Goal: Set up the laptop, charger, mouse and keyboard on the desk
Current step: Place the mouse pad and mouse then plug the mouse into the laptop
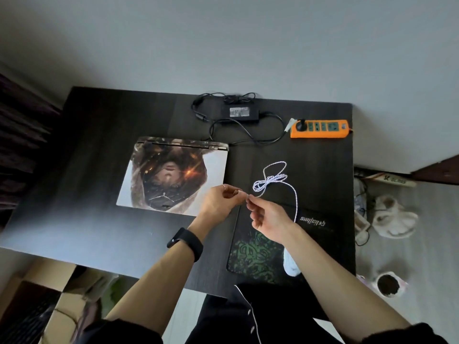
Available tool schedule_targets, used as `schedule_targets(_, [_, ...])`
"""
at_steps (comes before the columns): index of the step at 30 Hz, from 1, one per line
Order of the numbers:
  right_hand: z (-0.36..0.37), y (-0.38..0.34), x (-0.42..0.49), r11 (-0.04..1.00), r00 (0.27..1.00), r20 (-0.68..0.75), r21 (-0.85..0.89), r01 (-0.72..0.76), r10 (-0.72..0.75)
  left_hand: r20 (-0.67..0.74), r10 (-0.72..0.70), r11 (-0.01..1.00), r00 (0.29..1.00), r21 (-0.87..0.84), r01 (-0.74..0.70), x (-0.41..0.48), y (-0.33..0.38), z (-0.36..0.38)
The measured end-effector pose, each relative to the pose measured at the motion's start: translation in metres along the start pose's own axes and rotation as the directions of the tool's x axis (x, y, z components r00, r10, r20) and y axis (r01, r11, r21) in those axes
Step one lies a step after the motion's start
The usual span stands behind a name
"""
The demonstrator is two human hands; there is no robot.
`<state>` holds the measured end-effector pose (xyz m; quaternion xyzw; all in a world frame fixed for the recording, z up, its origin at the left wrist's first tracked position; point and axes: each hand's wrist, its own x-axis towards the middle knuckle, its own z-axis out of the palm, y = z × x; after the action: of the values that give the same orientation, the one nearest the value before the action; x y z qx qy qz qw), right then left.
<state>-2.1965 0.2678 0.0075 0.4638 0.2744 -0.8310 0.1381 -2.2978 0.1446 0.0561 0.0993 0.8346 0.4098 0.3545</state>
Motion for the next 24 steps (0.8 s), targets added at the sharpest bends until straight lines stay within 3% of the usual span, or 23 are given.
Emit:
schedule_targets(4, [0.001, 0.003, 0.002, 0.985, 1.0, -0.017, 0.174, -0.012, 0.015, -0.033, 0.044, 0.999, 0.998, 0.027, -0.043, -0.006, 0.0, 0.009])
schedule_targets(20, [0.016, 0.005, 0.014, 0.986, 0.997, 0.025, 0.142, -0.082, 0.079, -0.079, 0.16, 0.971, 0.984, 0.19, -0.143, -0.006, -0.009, -0.012])
schedule_targets(22, [0.017, 0.007, 0.014, 0.993, 0.998, -0.027, 0.103, -0.056, 0.059, -0.083, 0.115, 0.974, 0.99, 0.204, -0.096, -0.003, -0.014, -0.013])
schedule_targets(24, [0.019, 0.01, 0.015, 0.996, 0.991, -0.131, -0.084, 0.013, -0.024, -0.122, 0.066, 0.972, 0.99, 0.234, -0.036, 0.001, -0.022, -0.014])
